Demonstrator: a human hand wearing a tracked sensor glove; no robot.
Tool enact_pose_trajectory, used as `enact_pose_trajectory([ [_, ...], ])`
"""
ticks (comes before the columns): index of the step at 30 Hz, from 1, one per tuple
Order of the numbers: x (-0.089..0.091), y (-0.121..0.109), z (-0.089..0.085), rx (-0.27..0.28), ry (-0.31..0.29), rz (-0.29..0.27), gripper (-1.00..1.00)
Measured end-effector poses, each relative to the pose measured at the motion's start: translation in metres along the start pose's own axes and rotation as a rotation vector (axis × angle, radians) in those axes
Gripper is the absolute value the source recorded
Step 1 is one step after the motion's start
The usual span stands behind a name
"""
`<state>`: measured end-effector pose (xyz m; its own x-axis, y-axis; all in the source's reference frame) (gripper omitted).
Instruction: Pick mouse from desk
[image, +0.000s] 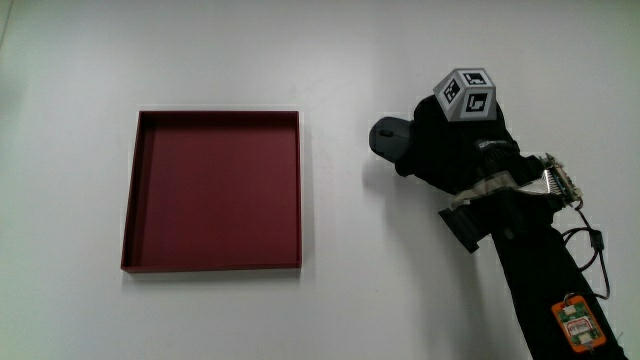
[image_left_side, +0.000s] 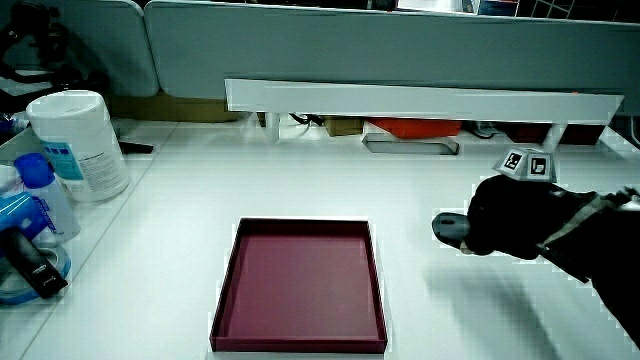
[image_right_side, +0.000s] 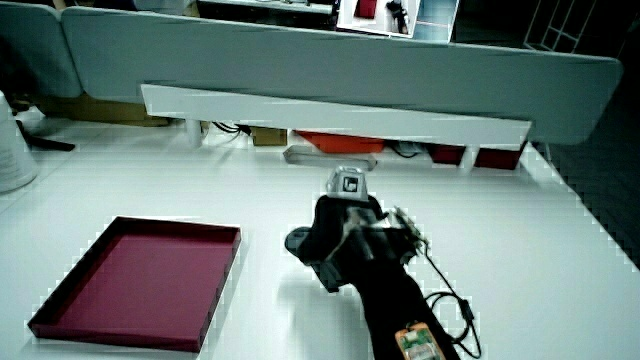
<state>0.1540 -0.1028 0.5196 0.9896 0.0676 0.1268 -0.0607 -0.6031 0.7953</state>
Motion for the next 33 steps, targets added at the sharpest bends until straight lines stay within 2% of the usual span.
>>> enact_pose_trajectory([
  [4,0.000,0.000,0.000,0.012,-0.001,0.004,0.77],
  [5,0.001,0.003,-0.001,0.012,-0.007,-0.012,0.82],
  [7,0.001,0.003,-0.001,-0.001,-0.009,-0.009,0.91],
  [9,0.000,0.002,0.000,0.013,-0.021,-0.013,1.00],
  [10,-0.001,0.003,-0.001,-0.002,-0.017,0.000,1.00],
  [12,0.000,0.004,-0.002,0.021,-0.031,-0.022,1.00],
  [13,0.000,0.003,-0.002,0.013,-0.024,-0.008,1.00],
  [15,-0.002,0.003,-0.002,0.035,-0.039,0.017,1.00],
  [19,0.001,0.005,-0.005,0.079,-0.065,0.030,1.00],
  [21,0.004,0.006,-0.008,0.087,-0.065,0.051,1.00],
  [23,0.003,0.001,-0.006,0.125,-0.069,0.072,1.00],
  [24,0.005,0.001,-0.006,0.122,-0.067,0.074,1.00],
  [28,0.006,-0.007,0.008,0.163,-0.062,0.085,1.00],
  [32,-0.003,-0.024,0.027,0.204,-0.071,0.113,1.00],
  [33,-0.007,-0.031,0.033,0.230,-0.074,0.132,1.00],
])
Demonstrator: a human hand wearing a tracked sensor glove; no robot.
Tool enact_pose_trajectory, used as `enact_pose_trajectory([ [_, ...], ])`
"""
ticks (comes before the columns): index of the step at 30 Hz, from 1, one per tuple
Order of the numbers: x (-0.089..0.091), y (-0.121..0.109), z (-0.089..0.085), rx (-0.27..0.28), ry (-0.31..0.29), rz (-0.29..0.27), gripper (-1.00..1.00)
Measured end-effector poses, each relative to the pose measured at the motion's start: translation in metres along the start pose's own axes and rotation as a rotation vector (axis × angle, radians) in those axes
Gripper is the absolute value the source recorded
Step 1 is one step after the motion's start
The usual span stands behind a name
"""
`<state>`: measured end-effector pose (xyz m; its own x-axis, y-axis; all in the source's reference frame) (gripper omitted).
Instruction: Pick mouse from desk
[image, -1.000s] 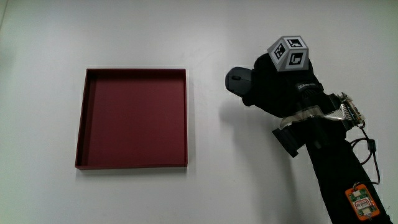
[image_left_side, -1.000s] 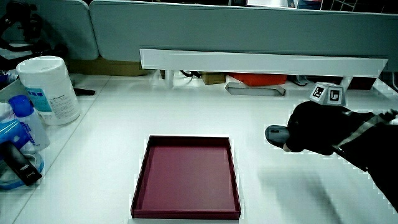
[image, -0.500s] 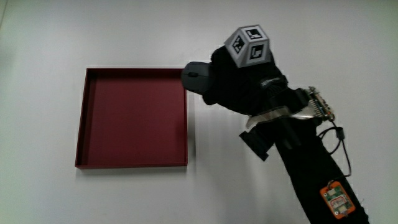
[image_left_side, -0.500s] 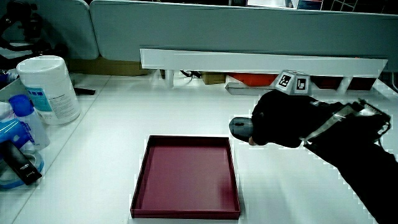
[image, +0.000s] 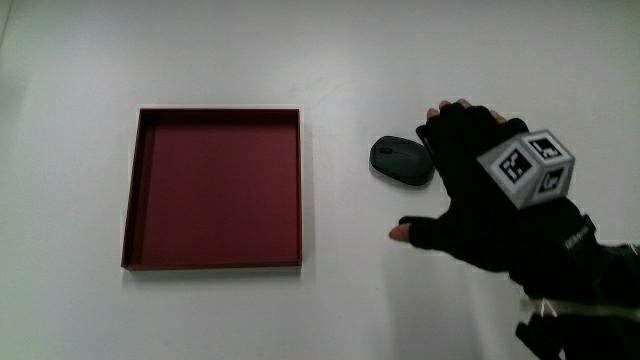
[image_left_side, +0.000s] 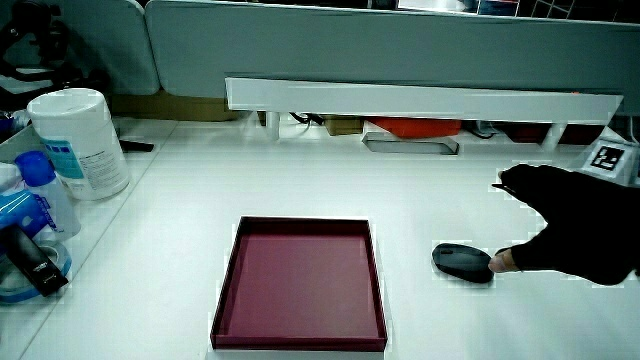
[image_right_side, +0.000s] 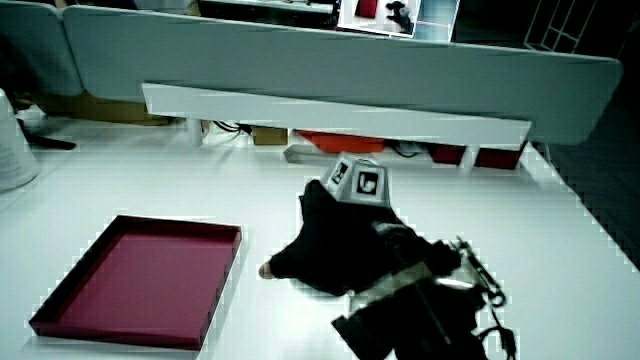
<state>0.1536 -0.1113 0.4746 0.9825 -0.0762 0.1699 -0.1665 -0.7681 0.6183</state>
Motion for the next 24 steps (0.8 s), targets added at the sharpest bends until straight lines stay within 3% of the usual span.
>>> enact_pose_trajectory([
  [6,-0.027,-0.020,0.037,0.053,0.025,0.096,1.00],
  [9,-0.043,-0.026,0.048,0.066,0.036,0.136,1.00],
  [16,-0.084,-0.030,0.053,0.083,0.058,0.241,1.00],
  [17,-0.089,-0.029,0.052,0.064,0.075,0.270,1.00],
  [18,-0.096,-0.033,0.055,0.085,0.078,0.275,1.00],
  [20,-0.107,-0.029,0.051,0.054,0.093,0.322,1.00],
  [23,-0.126,-0.032,0.050,0.073,0.079,0.331,1.00],
  [24,-0.131,-0.030,0.047,0.057,0.060,0.340,1.00],
])
